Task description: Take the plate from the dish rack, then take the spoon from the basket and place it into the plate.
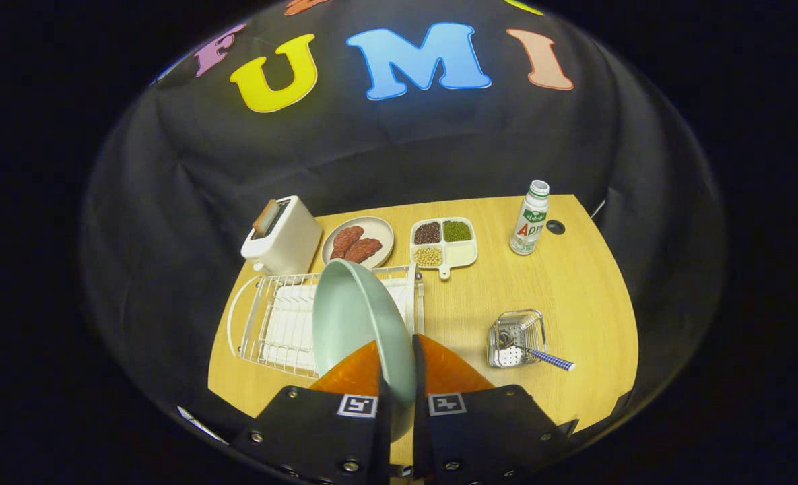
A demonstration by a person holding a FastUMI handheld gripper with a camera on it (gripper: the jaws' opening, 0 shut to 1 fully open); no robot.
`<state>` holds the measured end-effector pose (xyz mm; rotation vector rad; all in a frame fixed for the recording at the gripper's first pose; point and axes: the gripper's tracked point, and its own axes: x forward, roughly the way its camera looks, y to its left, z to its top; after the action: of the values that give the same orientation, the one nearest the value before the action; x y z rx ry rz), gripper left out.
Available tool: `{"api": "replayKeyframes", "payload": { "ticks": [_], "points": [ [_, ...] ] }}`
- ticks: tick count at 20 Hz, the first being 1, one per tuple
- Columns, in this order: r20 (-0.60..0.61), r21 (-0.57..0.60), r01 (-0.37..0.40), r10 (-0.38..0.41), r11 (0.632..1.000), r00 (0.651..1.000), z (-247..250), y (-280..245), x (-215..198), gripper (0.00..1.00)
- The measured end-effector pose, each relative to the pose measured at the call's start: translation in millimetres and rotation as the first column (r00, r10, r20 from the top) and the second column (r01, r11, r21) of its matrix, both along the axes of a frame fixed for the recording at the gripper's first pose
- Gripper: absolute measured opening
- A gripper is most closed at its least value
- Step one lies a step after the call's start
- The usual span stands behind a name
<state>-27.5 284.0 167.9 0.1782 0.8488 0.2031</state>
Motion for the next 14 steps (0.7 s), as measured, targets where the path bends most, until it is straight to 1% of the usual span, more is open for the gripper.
{"api": "replayKeyframes", "payload": {
  "ticks": [2, 3, 6, 8, 10, 12, 14],
  "points": [
    [-0.018, 0.073, -0.021, 0.022, 0.997, 1.000, -7.7, -13.2, -24.8, 0.13],
    [-0.011, 0.096, -0.018, 0.019, 0.995, 1.000, -10.7, -20.8, -33.6, 0.13],
    [0.015, 0.116, 0.002, -0.004, 0.993, 1.000, -28.3, -44.3, -51.4, 0.13],
    [-0.013, 0.147, -0.003, 0.005, 0.989, 1.000, -45.6, -51.3, -70.2, 0.13],
    [-0.049, 0.201, -0.005, 0.015, 0.980, 0.999, -63.4, -55.4, -88.6, 0.13],
    [-0.077, 0.247, 0.003, 0.017, 0.969, 0.997, -82.8, -59.6, -101.9, 0.13],
    [-0.124, 0.264, 0.024, 0.010, 0.964, 0.992, -108.9, -65.1, -112.6, 0.13]
  ]
}}
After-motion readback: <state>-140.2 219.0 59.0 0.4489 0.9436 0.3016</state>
